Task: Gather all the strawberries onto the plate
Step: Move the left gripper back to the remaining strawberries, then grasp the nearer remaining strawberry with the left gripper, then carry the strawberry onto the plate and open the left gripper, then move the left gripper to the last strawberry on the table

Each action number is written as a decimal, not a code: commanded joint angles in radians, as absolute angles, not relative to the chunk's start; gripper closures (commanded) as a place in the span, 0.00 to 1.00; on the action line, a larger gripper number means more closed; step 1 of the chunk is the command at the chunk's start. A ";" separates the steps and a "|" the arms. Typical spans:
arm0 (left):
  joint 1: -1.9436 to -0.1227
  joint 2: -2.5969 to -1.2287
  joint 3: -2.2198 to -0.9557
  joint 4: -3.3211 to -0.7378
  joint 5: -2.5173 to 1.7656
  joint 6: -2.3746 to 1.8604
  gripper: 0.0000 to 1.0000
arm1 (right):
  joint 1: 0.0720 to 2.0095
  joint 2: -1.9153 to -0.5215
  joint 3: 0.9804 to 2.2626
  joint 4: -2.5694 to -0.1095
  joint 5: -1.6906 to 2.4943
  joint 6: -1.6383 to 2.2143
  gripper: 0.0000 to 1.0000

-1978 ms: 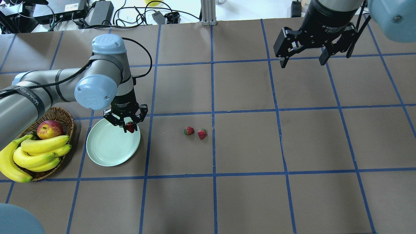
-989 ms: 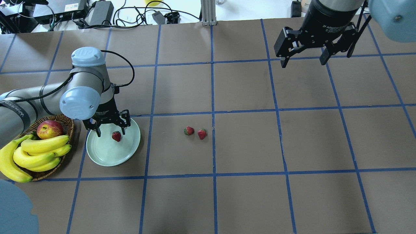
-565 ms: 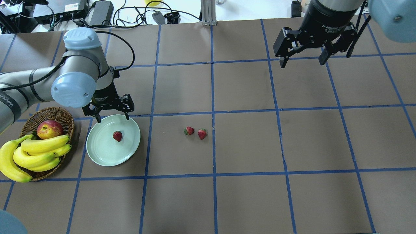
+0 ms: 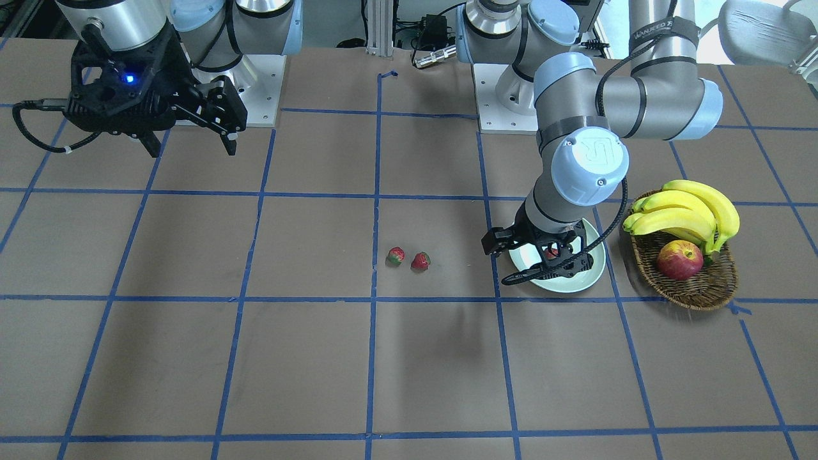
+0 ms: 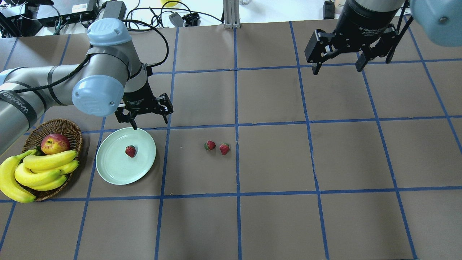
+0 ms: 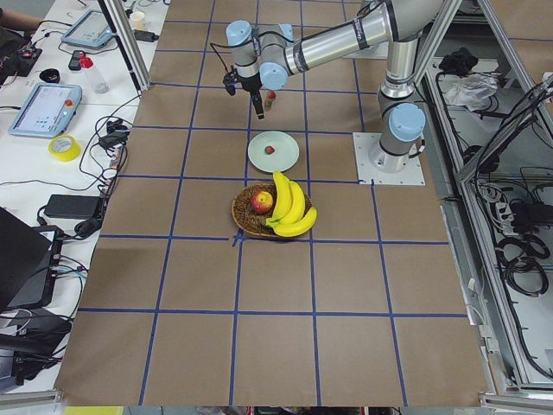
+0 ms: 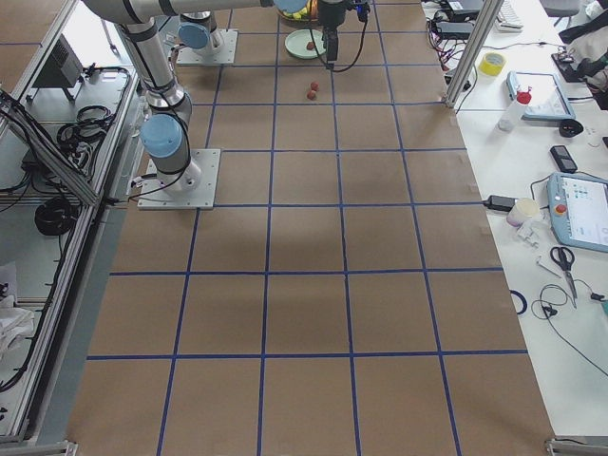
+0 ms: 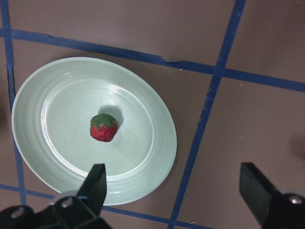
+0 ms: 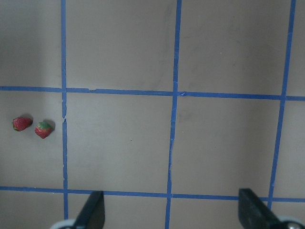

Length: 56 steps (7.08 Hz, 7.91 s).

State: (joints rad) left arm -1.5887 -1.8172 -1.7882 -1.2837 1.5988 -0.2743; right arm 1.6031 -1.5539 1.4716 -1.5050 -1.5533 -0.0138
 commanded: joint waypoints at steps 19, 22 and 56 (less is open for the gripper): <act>-1.729 -2.003 -1.882 -1.074 1.315 -0.833 0.83 | 1.605 -1.554 1.473 -1.506 -1.545 -0.014 0.00; -1.727 -1.974 -1.875 -1.075 1.357 -0.818 1.00 | 1.605 -1.554 1.473 -1.506 -1.543 -0.014 0.00; -1.787 -1.954 -1.853 -1.036 1.384 -0.471 0.03 | 1.608 -1.555 1.474 -1.503 -1.545 -0.014 0.00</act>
